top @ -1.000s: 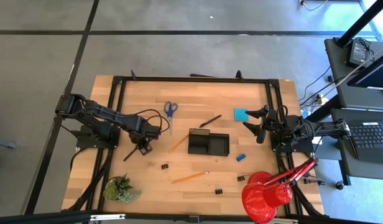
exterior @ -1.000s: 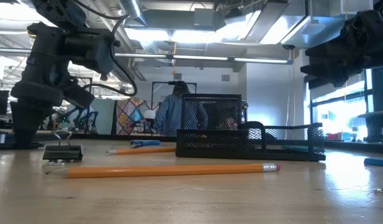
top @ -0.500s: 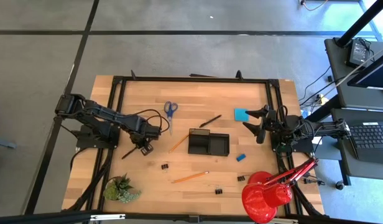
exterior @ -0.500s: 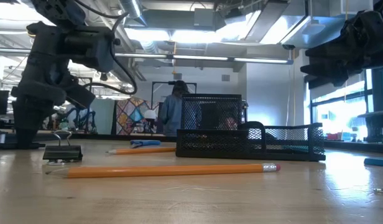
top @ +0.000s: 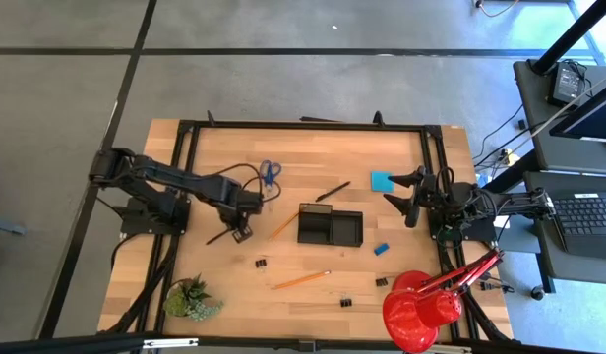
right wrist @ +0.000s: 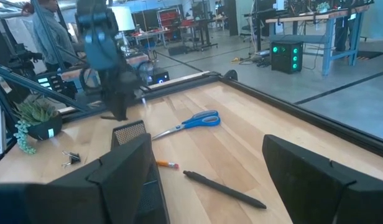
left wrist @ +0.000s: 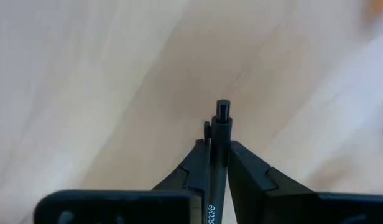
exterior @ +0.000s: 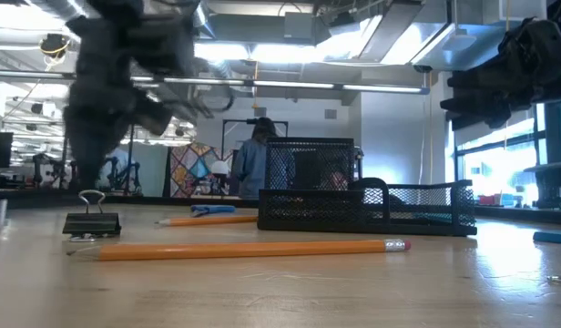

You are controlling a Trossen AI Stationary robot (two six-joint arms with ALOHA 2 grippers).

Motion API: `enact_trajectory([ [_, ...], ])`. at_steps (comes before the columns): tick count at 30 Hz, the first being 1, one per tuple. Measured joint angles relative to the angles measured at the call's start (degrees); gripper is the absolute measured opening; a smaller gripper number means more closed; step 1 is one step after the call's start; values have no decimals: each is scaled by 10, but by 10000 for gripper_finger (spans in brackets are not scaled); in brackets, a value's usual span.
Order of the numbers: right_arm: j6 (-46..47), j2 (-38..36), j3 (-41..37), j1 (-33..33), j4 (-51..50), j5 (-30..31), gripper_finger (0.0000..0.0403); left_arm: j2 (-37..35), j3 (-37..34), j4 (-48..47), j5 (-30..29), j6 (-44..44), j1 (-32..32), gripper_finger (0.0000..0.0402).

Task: Pick and place office supplies into organizer
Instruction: Put the left black pen into the black desk organizer

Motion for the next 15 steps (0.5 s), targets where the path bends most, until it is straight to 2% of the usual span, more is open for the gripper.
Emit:
enact_trajectory([
  [7, 0, 0, 0, 0, -1, 0, 310, -48, 53, 65, -33, 80, 19, 34],
  [15, 0, 0, 0, 0, -2, 0, 310, -131, 57, 299, -96, 230, 36, 34],
])
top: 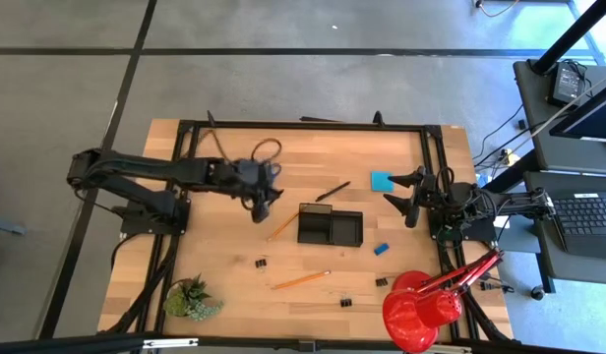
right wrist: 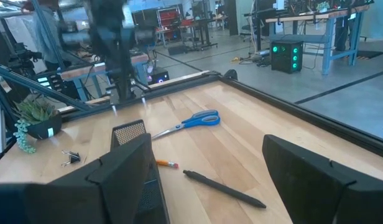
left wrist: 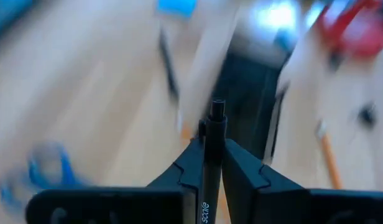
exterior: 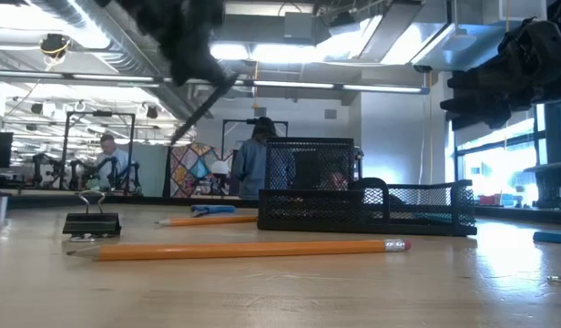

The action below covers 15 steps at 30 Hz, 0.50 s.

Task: Pick and place office supplies into organizer
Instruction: Put the left black pen into the black desk organizer

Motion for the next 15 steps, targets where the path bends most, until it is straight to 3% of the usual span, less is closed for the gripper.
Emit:
enact_trajectory([
  [6, 0, 0, 0, 0, 0, 0, 310, -9, 0, 160, 11, 103, 3, 37],
  [15, 2, 0, 0, 0, 0, 0, 310, 99, 0, 328, 76, 186, 3, 38],
])
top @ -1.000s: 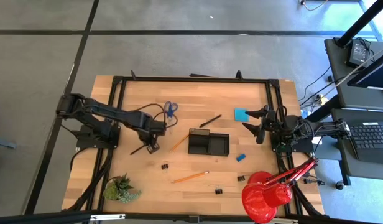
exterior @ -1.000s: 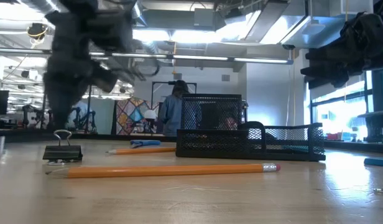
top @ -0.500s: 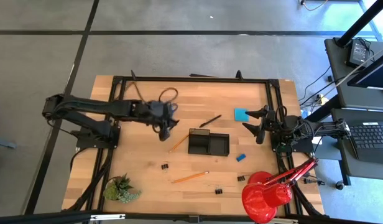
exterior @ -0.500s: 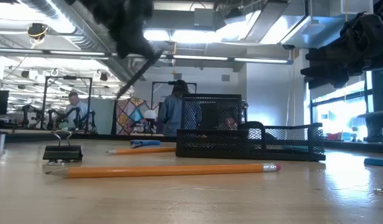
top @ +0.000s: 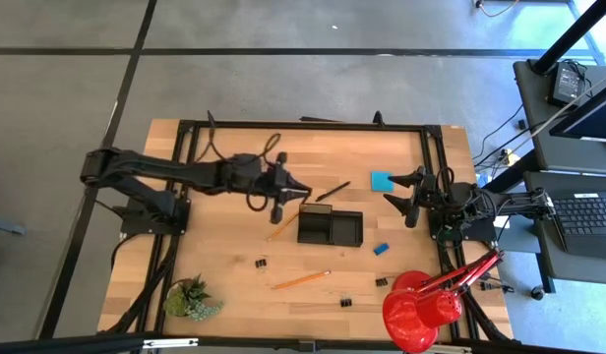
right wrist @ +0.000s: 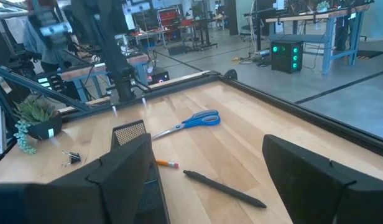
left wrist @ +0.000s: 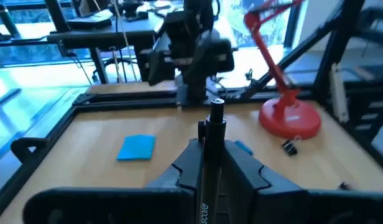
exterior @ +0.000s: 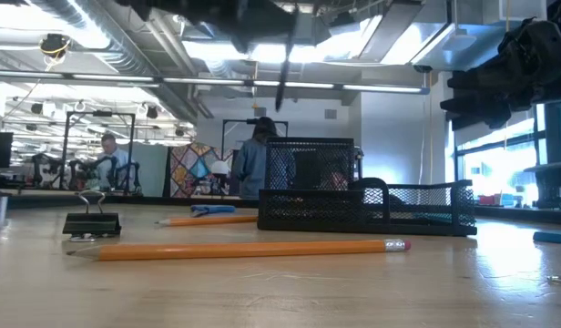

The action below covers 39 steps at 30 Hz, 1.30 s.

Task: Pick and place office supplies into organizer
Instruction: Put the left black pen into the black desk organizer

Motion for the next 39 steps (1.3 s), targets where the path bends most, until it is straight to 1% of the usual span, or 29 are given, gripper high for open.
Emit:
enact_trajectory([
  [2, 0, 0, 0, 0, 0, 0, 310, 23, 0, 20, 5, 4, 4, 37],
  [5, 0, 0, 0, 0, 0, 0, 310, 53, 0, 43, 38, -10, 9, 36],
  [7, 0, 0, 0, 0, 0, 0, 310, 69, 0, 49, 49, -20, 11, 36],
  [24, 2, 0, 0, 0, 0, 0, 310, 183, 0, 57, 52, -46, 12, 37],
  [27, 2, 0, 0, 0, 0, 0, 310, 192, 0, 55, 52, -56, 12, 39],
  [39, 3, 0, 0, 0, 0, 0, 310, 196, 0, 57, 51, -66, 12, 69],
])
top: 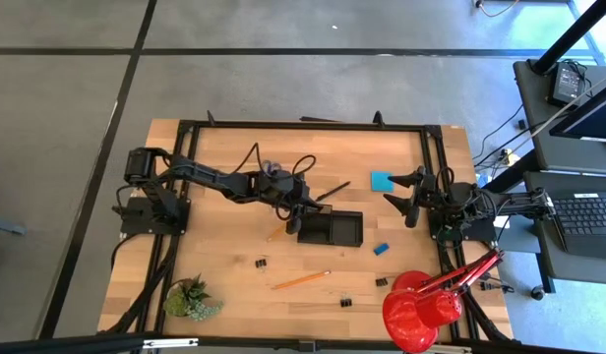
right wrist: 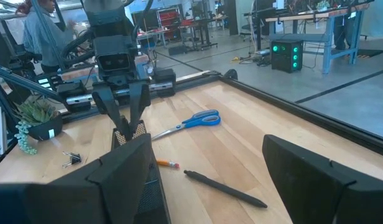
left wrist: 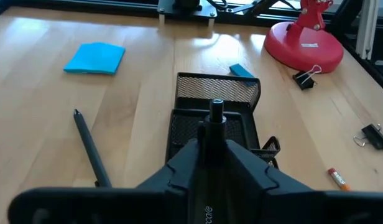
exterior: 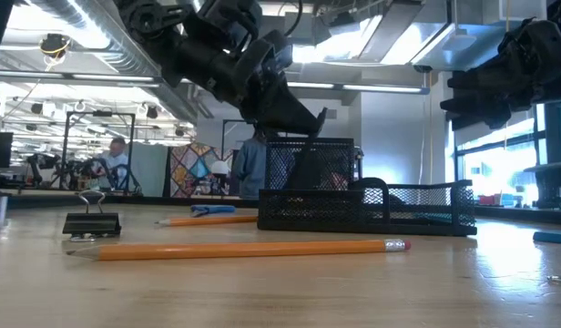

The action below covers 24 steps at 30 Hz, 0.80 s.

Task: Pick and place office supplies into organizer
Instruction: Put the left black pen into the black desk organizer, then put the top yellow pencil into the black desk organizer

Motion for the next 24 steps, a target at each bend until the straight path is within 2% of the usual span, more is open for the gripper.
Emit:
enact_trajectory([
  [14, -2, 0, 0, 0, 0, 0, 310, -9, 0, -4, 0, 0, 2, 88],
  [19, -3, 0, 0, 0, 0, 0, 310, -51, 0, -28, -1, 4, 9, 88],
  [24, -5, 0, 0, 0, 0, 0, 310, -113, 0, -102, -2, 33, 10, 88],
])
